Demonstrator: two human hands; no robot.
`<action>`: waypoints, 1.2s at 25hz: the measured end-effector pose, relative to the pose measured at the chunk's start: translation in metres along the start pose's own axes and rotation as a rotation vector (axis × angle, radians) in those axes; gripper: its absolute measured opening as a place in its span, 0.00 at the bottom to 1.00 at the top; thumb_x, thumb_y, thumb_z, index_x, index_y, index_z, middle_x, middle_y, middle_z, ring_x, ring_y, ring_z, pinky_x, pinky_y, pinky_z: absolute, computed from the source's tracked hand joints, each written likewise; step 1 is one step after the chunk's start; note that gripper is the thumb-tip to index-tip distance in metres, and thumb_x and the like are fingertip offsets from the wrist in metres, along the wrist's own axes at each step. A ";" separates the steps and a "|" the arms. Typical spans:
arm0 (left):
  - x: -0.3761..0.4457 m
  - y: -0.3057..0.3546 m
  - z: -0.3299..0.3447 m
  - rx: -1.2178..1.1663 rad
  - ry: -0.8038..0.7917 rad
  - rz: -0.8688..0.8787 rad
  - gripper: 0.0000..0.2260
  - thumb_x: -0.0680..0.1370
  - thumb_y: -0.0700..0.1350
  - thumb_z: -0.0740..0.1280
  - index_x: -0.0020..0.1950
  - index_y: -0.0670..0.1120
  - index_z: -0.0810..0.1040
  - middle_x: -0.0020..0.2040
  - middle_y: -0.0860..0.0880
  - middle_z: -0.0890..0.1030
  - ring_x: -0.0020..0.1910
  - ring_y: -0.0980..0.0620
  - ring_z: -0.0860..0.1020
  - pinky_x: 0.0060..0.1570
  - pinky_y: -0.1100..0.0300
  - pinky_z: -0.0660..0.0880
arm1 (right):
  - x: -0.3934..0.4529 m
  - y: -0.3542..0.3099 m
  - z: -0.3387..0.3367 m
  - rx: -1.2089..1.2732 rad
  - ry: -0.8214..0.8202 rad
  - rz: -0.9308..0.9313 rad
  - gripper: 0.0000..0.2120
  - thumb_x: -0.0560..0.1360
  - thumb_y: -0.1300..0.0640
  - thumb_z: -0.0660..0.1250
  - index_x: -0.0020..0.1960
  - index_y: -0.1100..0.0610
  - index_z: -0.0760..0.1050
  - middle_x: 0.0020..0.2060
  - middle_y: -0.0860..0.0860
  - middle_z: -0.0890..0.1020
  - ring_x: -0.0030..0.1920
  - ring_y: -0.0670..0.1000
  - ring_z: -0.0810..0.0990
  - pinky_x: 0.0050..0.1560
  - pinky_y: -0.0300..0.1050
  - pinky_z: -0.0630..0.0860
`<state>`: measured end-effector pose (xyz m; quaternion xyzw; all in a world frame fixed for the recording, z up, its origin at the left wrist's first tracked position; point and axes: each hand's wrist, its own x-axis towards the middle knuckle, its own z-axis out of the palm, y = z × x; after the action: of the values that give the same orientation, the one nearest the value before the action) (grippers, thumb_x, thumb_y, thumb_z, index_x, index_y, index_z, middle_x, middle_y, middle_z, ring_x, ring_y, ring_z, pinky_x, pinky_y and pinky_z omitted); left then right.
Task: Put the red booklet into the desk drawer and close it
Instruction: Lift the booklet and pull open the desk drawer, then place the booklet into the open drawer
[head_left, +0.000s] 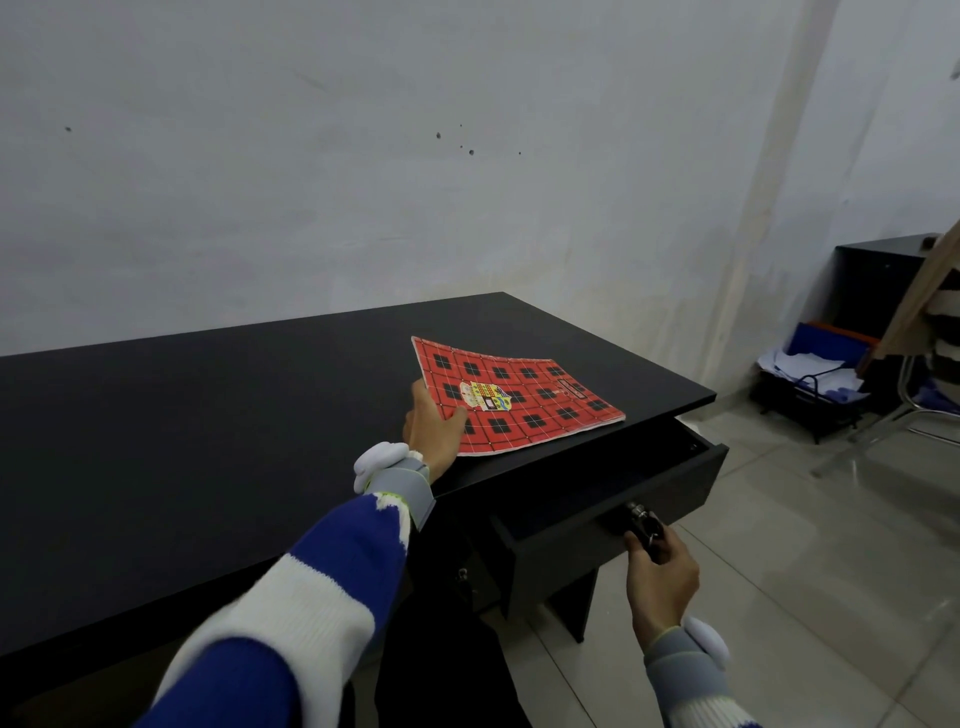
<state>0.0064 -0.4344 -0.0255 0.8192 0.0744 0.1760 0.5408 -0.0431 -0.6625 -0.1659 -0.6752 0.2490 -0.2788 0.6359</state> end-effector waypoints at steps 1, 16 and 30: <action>0.000 0.000 0.000 -0.006 0.000 0.000 0.19 0.77 0.40 0.64 0.67 0.43 0.66 0.60 0.44 0.80 0.55 0.46 0.79 0.49 0.60 0.69 | -0.001 0.001 0.000 -0.004 -0.001 -0.002 0.20 0.73 0.67 0.69 0.64 0.62 0.76 0.54 0.63 0.81 0.56 0.62 0.79 0.56 0.45 0.72; -0.007 0.005 -0.005 -0.257 -0.051 -0.128 0.26 0.73 0.34 0.68 0.68 0.43 0.62 0.56 0.44 0.77 0.56 0.43 0.78 0.61 0.45 0.76 | -0.004 -0.018 0.004 0.048 0.001 0.027 0.19 0.80 0.64 0.52 0.69 0.58 0.71 0.65 0.60 0.70 0.66 0.59 0.70 0.68 0.50 0.64; -0.036 0.016 0.018 -0.246 0.019 -0.043 0.25 0.72 0.33 0.69 0.64 0.47 0.62 0.47 0.52 0.77 0.46 0.49 0.79 0.49 0.55 0.76 | 0.035 -0.103 0.013 -0.067 -0.008 -0.281 0.18 0.74 0.63 0.65 0.64 0.58 0.75 0.63 0.59 0.74 0.65 0.57 0.71 0.69 0.51 0.66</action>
<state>-0.0219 -0.4674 -0.0249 0.7432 0.0749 0.1796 0.6402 -0.0107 -0.6705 -0.0611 -0.7253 0.1589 -0.3540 0.5686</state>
